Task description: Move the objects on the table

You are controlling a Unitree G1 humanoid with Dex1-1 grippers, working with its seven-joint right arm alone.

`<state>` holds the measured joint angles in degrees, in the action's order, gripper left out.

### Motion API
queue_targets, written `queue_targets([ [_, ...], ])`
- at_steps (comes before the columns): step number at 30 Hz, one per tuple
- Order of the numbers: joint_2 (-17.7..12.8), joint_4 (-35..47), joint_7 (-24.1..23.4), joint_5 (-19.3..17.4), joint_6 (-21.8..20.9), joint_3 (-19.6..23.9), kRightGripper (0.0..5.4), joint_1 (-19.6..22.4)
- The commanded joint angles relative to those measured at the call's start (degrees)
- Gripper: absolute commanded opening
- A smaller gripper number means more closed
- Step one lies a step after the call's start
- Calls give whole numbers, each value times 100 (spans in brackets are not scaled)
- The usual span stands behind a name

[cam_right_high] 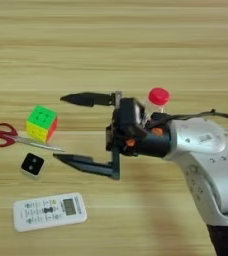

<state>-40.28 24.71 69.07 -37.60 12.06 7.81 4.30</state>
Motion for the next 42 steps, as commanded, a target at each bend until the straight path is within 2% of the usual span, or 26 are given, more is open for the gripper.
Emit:
queue_targets([
  [1,-417,-35,-221,-138,-101,889,539,424],
  [7,-760,-726,-83,-322,-92,1834,539,630],
  [10,-936,-1211,120,-178,-213,2016,539,624],
  [14,-1019,-1746,227,40,-366,2117,539,659],
  [20,-1064,-2831,514,762,-827,1814,539,560],
  [25,-1007,-3618,432,1414,-1321,1469,539,691],
  [37,-823,-4821,141,2194,-2081,927,539,1050],
  [41,-746,-5093,65,2334,-2244,780,539,1162],
  [42,-715,-5143,43,2368,-2272,742,523,1191],
])
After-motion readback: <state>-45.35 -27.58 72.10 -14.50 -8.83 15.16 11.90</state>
